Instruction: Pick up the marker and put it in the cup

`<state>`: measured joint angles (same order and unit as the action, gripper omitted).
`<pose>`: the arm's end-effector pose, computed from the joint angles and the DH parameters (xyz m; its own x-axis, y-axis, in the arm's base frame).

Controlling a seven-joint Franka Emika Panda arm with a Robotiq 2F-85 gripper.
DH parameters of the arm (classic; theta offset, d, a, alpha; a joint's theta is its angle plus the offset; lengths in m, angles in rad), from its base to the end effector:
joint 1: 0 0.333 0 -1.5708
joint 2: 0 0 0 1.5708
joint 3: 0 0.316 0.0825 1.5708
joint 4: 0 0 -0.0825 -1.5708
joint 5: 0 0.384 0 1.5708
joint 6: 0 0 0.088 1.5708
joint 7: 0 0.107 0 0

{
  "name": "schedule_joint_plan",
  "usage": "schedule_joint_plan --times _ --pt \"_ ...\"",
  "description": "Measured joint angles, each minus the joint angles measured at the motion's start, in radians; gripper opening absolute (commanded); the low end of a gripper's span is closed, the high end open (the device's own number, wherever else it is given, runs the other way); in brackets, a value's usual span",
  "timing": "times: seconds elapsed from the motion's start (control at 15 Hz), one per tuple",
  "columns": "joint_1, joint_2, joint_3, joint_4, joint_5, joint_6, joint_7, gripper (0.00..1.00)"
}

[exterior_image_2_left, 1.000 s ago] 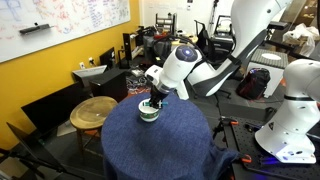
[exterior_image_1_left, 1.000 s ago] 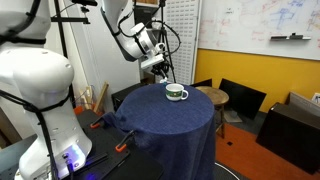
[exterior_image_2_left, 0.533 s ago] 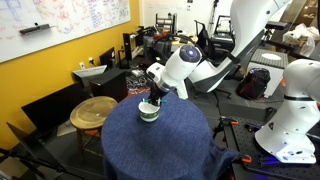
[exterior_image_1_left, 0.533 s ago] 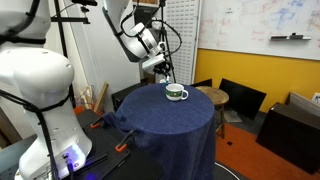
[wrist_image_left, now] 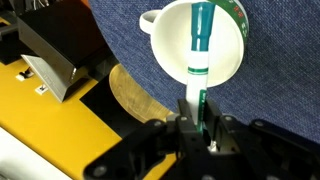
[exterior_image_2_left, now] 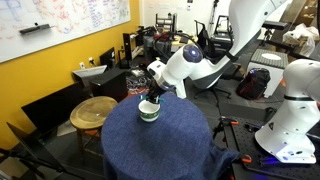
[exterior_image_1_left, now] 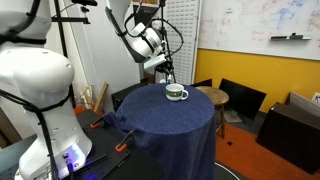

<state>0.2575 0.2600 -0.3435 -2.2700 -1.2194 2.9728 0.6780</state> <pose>0.5413 0.0185 0.2677 0.8062 0.4779 0.3488 0.2962 -0.8364 0.4612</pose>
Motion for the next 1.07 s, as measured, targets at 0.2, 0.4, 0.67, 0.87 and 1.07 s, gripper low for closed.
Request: schedule_joint_plan --times 0.2,0.4,0.67,0.87,1.07 --pt "0.000 0.019 -0.017 0.020 -0.062 0.035 0.063 0.05" --pt "0.000 0.042 -0.030 0.045 -0.123 0.061 0.126 0.05" --pt "0.000 0.074 -0.043 0.090 -0.231 0.097 0.234 0.05" --pt "0.000 0.097 -0.046 0.129 -0.323 0.116 0.328 0.05" --pt "0.000 0.120 -0.046 0.167 -0.419 0.129 0.428 0.05"
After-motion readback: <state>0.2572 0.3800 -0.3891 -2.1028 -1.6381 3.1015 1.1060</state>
